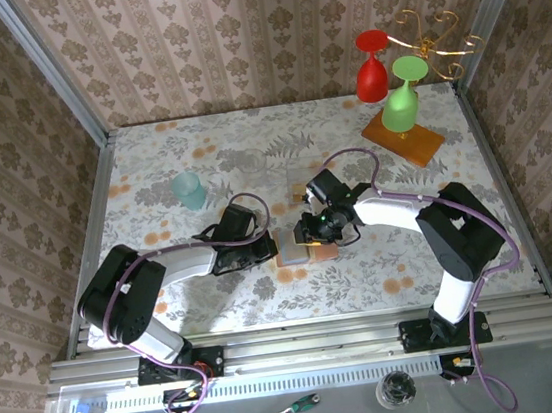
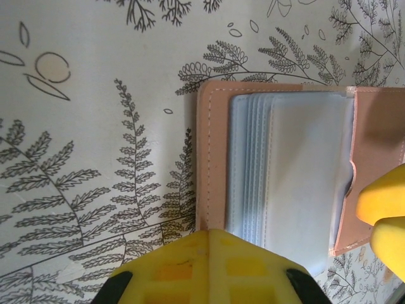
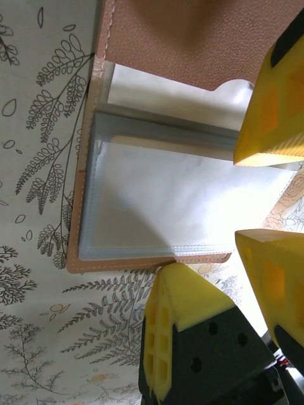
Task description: Take the credit cards out of the card holder
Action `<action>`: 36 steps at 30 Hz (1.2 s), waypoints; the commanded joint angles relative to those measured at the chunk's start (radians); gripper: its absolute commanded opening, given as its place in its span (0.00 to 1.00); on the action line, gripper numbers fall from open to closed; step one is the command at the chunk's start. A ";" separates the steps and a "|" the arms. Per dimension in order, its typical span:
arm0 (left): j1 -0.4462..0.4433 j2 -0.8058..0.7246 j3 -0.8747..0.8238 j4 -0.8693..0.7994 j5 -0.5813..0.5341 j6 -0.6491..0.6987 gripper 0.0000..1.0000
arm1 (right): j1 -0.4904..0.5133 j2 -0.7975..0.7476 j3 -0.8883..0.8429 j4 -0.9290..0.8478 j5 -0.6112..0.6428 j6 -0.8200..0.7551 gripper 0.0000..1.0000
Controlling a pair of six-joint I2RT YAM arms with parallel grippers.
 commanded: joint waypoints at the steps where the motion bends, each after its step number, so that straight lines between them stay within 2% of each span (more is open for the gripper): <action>1: -0.003 0.019 -0.002 -0.028 -0.018 0.022 0.00 | 0.008 0.024 0.028 0.021 -0.030 0.009 0.32; 10: 0.003 0.026 -0.009 -0.025 -0.013 0.024 0.00 | 0.011 0.058 0.041 0.048 -0.042 0.022 0.27; 36: 0.034 0.007 -0.032 -0.018 0.004 0.023 0.00 | 0.011 0.027 0.045 -0.061 0.093 -0.017 0.28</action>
